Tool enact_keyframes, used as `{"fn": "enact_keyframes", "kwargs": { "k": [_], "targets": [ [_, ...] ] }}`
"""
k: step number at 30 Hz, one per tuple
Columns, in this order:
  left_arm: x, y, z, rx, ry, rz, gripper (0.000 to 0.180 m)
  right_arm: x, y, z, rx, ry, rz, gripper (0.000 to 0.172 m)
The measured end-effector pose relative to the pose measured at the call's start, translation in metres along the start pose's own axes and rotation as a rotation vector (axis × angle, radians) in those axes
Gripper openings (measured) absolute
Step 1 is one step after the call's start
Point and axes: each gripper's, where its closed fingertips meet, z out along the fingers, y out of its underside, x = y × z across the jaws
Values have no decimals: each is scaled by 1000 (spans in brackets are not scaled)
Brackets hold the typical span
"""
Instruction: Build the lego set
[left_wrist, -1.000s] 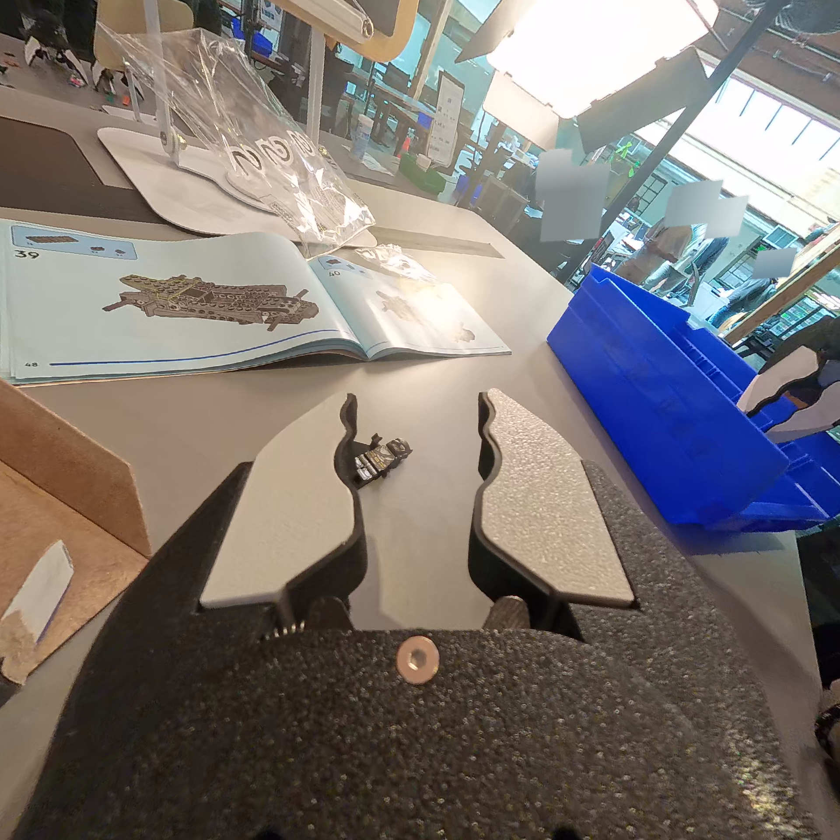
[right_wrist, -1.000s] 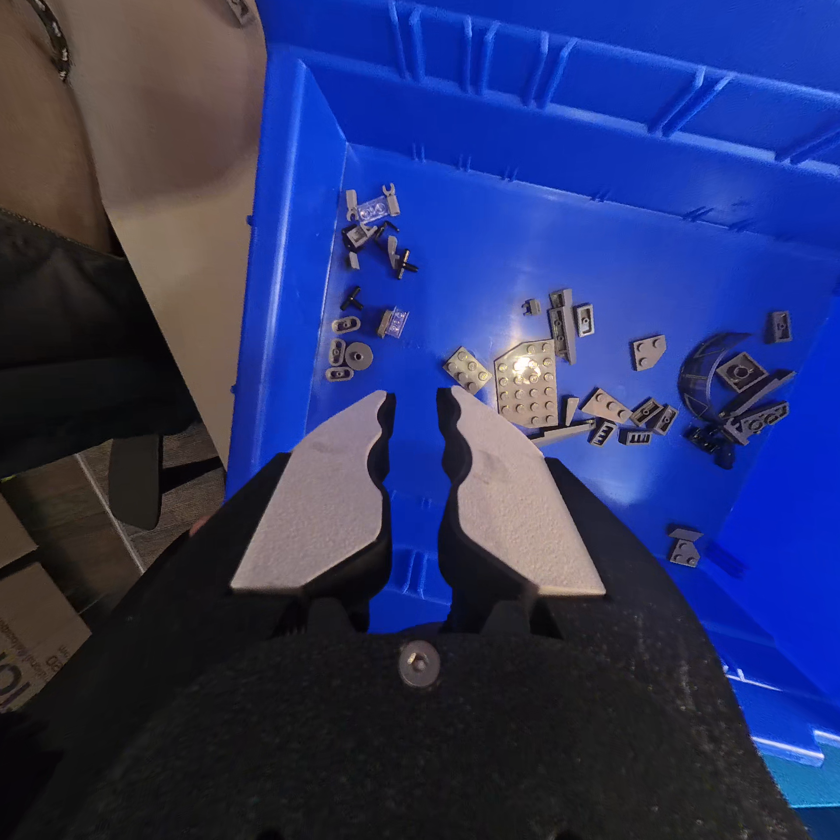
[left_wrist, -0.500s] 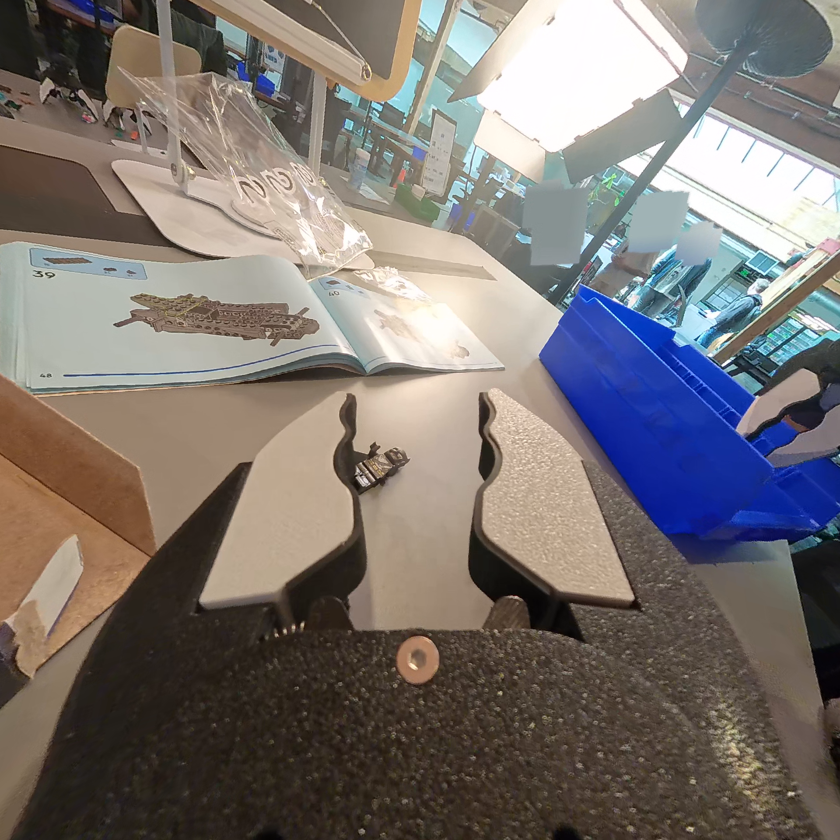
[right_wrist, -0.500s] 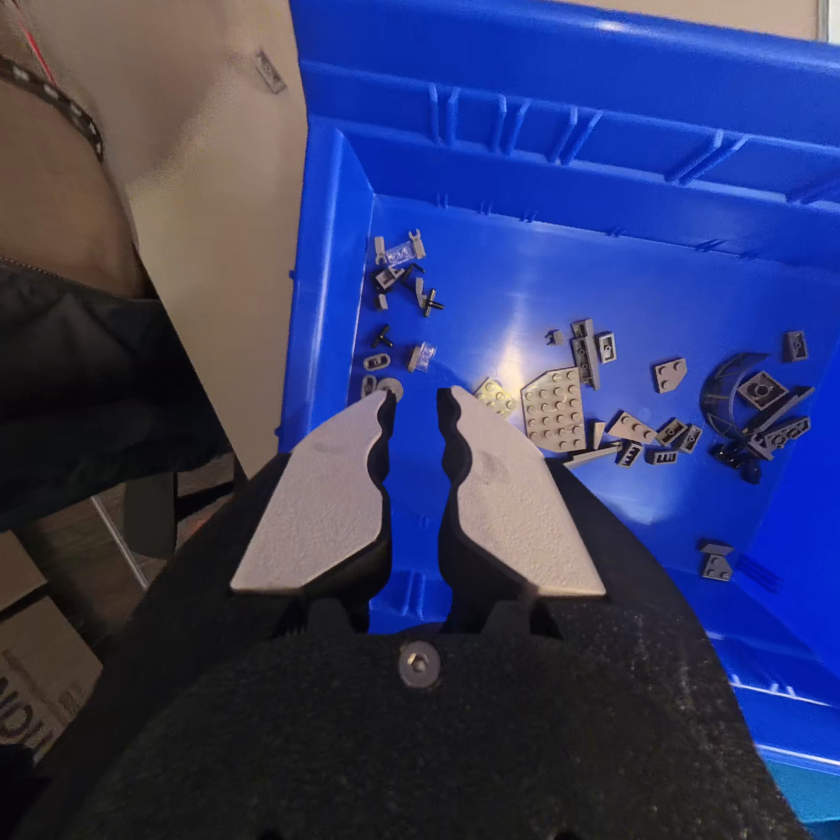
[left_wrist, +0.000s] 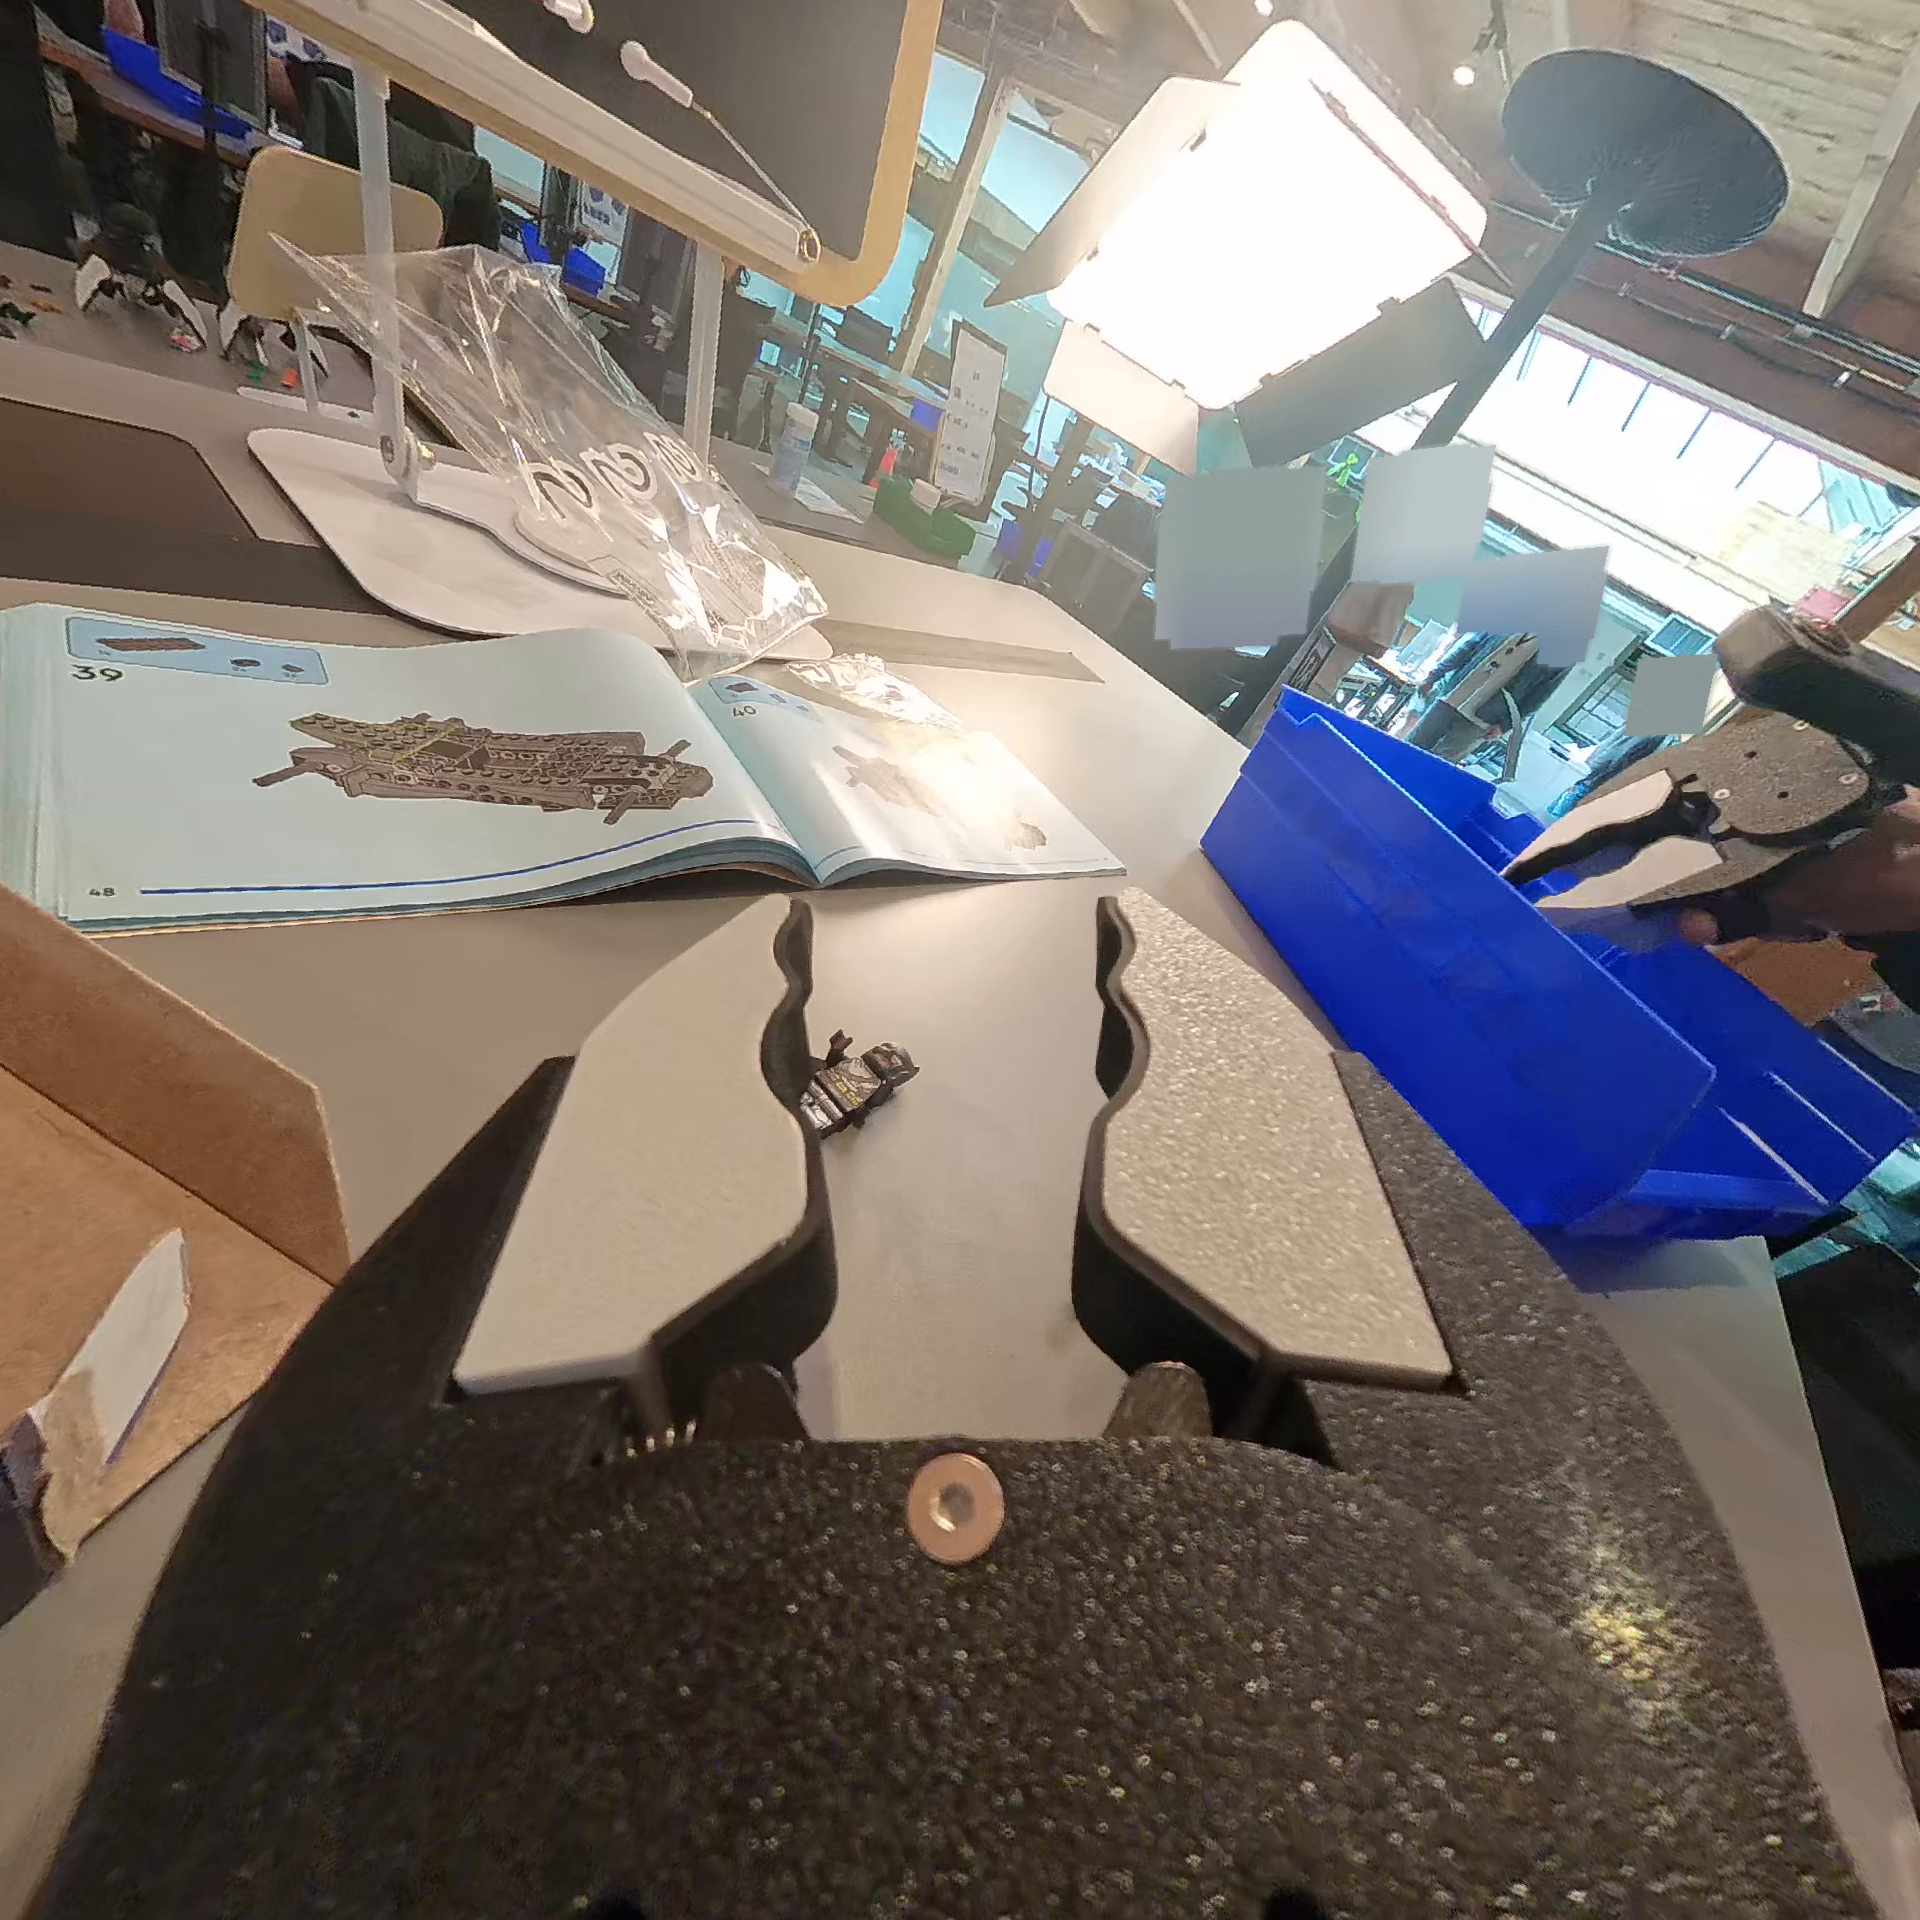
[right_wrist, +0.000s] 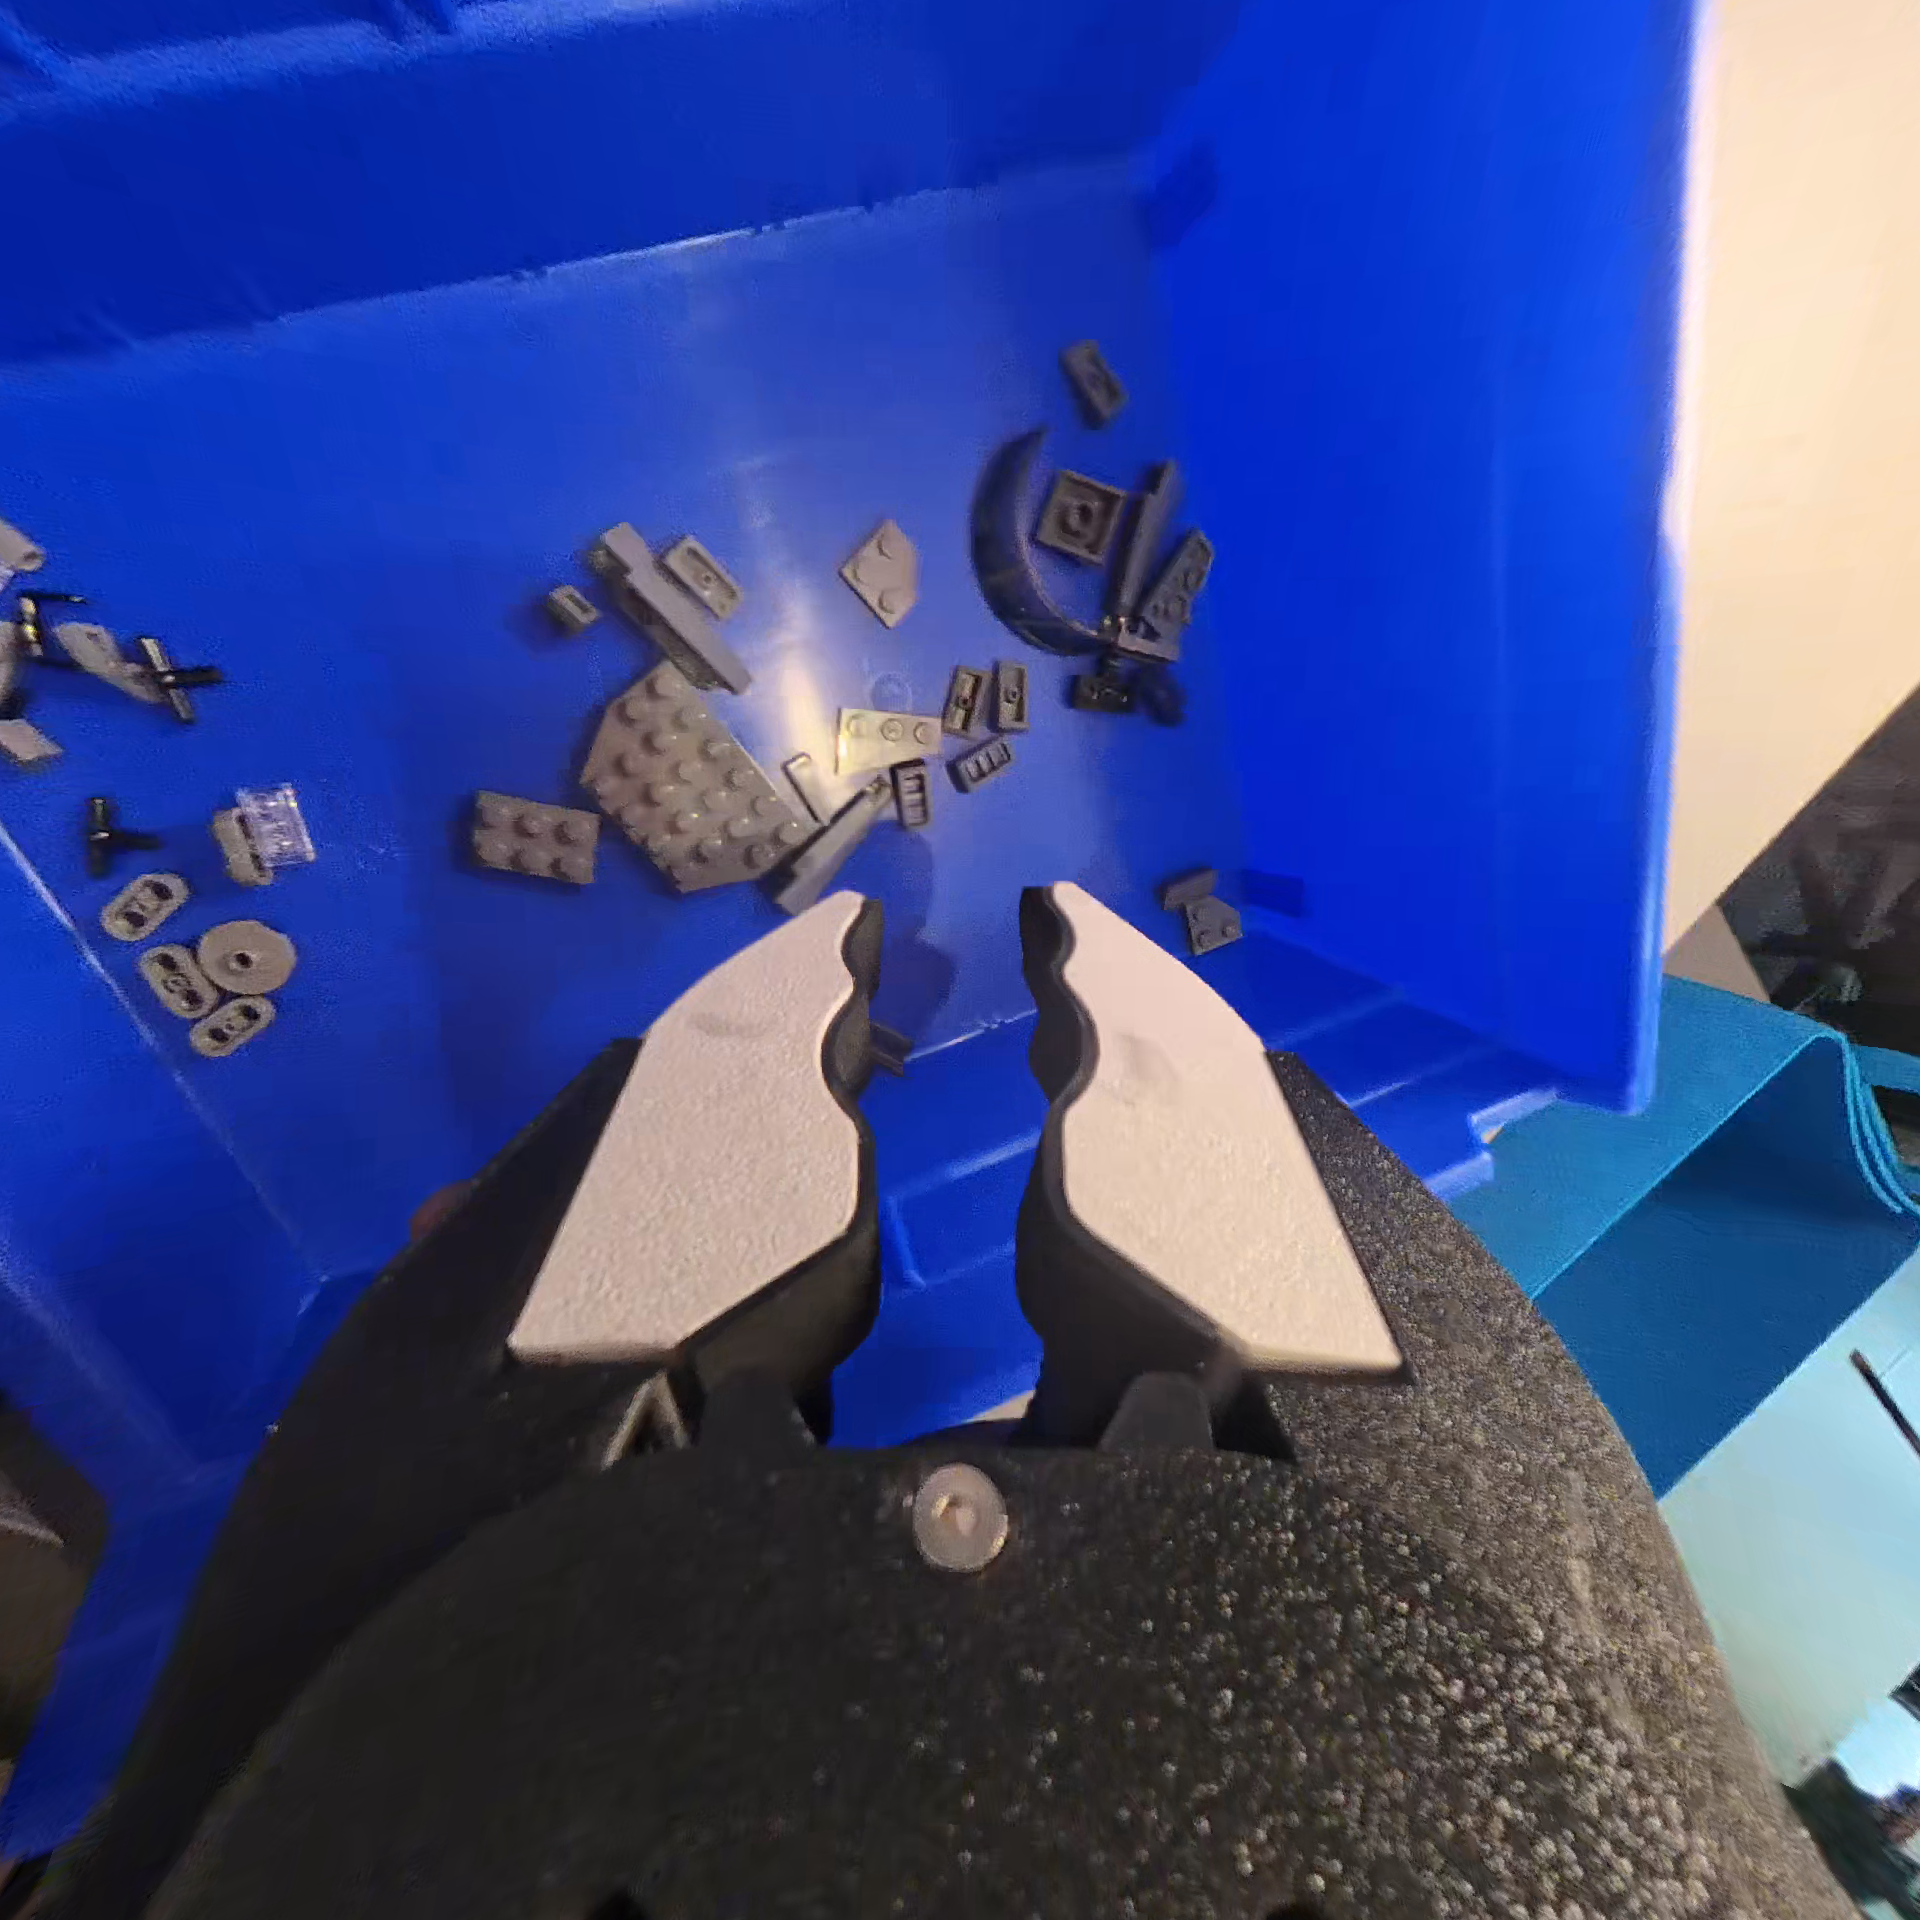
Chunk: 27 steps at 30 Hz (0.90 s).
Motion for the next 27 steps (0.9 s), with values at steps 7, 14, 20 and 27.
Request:
{"fn": "enact_keyframes", "kwargs": {
  "k": [7, 14, 20, 27],
  "targets": [
    [0, 0, 0, -3, 8, -4, 53, -25, 5, -12, 35, -38, 24, 27],
    [-1, 2, 3, -18, 1, -8, 53, -43, 2, -10, 62, -60, 45, 28],
    [-1, 2, 3, -20, -2, -6, 54, -18, -15, 4, 20, -46, 75, 27],
    [-1, 0, 1, -4, -3, -3, 54, 15, -20, 36, -168, 13, -1, 28]
  ]
}}
